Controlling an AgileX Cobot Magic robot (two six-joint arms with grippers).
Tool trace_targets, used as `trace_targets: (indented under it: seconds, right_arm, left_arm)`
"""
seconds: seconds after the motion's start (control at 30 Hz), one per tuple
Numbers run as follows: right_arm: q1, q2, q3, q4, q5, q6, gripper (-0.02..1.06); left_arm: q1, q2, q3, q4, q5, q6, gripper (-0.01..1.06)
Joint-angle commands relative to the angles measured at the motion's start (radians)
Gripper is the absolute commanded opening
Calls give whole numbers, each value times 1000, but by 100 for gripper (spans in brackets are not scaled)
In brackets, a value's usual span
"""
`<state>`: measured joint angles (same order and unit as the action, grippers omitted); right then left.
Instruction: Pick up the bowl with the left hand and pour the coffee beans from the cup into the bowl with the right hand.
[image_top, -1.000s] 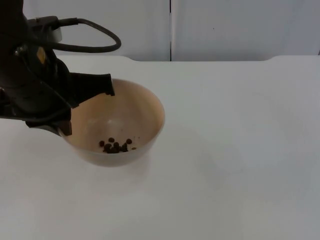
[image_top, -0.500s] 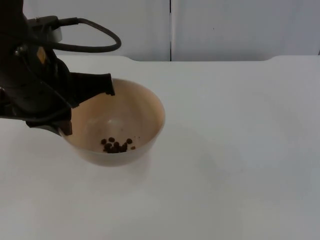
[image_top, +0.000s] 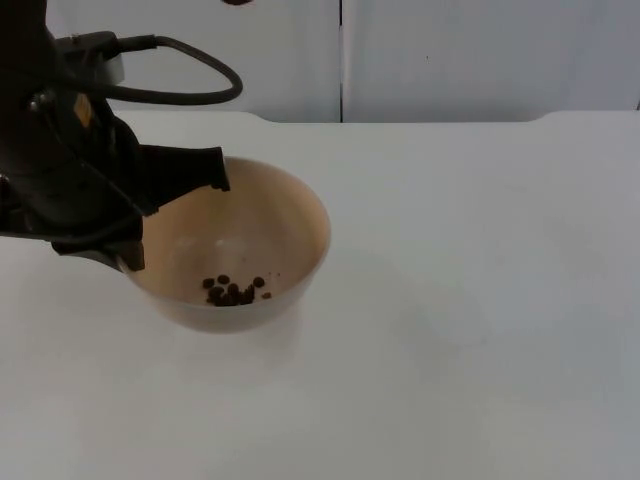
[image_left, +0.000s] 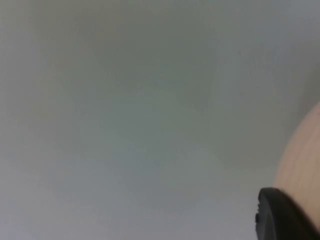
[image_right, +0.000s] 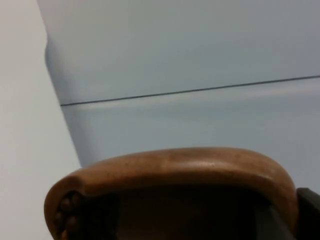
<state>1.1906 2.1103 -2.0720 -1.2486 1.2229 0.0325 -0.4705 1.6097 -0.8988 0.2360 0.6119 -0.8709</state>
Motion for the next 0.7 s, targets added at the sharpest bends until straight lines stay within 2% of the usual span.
trace_targets:
  seconds: [0.0,0.17,0.33,0.67]
  right_arm:
    - [-14,-14,-2,17,-2,9,0]
    - [-33,-34,-2,109,-2,9,0]
    - [-44,-45,-2,139,-2,11,0]
    - [-129,-45,-2,355,-2,20,0]
  left_arm:
    - [-5,-2,-5,-11,-4,-9,0]
    - [-5,-2,-5,-13,-8,-9,0]
    - [-5,-2,-5,-15,-11,-9,0]
    - [-5,-2,-5,-15,-11,-9,0]
